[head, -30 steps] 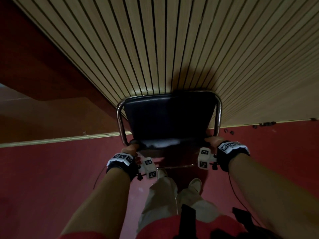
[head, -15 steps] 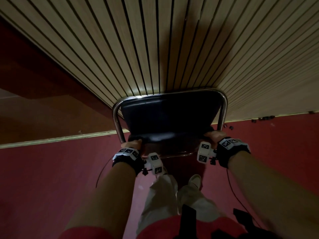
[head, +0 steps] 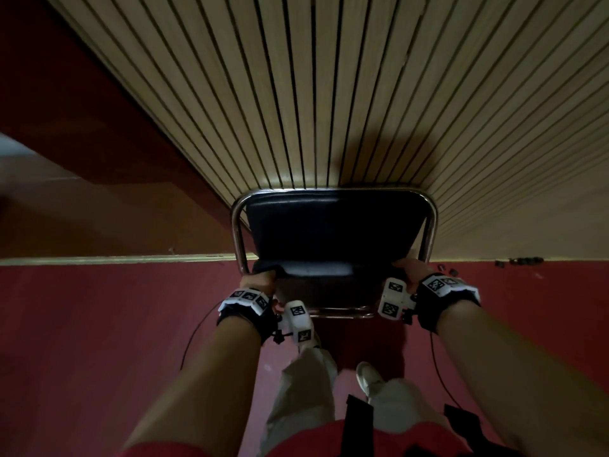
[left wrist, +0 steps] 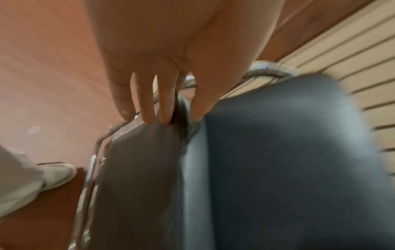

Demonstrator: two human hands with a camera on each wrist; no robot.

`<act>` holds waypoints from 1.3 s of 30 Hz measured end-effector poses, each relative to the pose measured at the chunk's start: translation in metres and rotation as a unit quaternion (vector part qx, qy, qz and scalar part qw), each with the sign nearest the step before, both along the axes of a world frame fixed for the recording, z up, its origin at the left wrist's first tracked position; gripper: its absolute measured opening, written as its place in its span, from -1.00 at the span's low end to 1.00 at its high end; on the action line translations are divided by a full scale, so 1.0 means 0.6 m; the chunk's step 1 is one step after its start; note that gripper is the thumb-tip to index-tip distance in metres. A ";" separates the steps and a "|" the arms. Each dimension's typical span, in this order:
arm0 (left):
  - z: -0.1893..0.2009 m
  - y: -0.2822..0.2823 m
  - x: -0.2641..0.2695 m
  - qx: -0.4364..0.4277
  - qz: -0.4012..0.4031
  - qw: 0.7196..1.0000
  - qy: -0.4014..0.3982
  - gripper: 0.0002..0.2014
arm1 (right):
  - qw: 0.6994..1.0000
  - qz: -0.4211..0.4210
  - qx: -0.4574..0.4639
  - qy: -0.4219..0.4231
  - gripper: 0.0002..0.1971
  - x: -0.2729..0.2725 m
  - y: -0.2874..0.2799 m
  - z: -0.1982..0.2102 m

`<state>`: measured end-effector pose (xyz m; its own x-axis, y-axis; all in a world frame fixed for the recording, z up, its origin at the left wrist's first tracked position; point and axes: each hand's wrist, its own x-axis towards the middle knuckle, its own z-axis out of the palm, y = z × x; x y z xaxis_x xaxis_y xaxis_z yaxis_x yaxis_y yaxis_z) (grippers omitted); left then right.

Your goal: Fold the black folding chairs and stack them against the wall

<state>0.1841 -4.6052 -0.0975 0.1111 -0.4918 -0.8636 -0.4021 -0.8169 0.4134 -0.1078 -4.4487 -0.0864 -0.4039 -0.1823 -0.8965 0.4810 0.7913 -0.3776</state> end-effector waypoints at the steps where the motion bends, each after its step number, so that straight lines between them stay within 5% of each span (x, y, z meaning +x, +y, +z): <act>1: 0.009 0.007 0.002 -0.020 0.008 1.000 0.002 -0.67 | 1.000 0.006 -0.017 -0.004 -0.55 -0.006 0.005 -0.018; 6: 0.067 0.073 0.035 -0.152 0.126 0.980 0.006 -0.73 | 0.997 0.019 -0.057 -0.050 -0.67 0.033 0.015 0.055; 11: 0.143 0.165 0.106 -0.219 0.215 0.951 0.030 -0.66 | 0.988 0.061 -0.116 -0.077 -0.55 0.086 0.016 0.157; 16: 0.243 0.257 0.226 -0.301 0.314 0.900 0.011 -0.75 | 0.959 0.197 -0.189 -0.082 -0.60 0.202 -0.022 0.260; 23: 0.319 0.481 0.500 -0.343 0.483 0.804 -0.045 -0.87 | 0.893 0.357 -0.236 -0.143 -0.85 0.523 0.001 0.329; 26: 0.323 0.607 0.616 -0.340 0.556 0.755 -0.073 -0.86 | 0.860 0.429 -0.234 -0.145 -0.72 0.676 0.051 0.328; 39: 0.307 1.168 1.032 -0.271 0.711 0.629 -0.159 -0.95 | 0.711 0.650 -0.151 -0.223 -0.77 1.328 0.446 0.289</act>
<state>0.8035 -3.9046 0.0868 0.8969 0.0870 -0.4337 0.4419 -0.2187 0.8700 0.6893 -4.1810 0.0870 0.5940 -0.3529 -0.7229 -0.4570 0.5915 -0.6643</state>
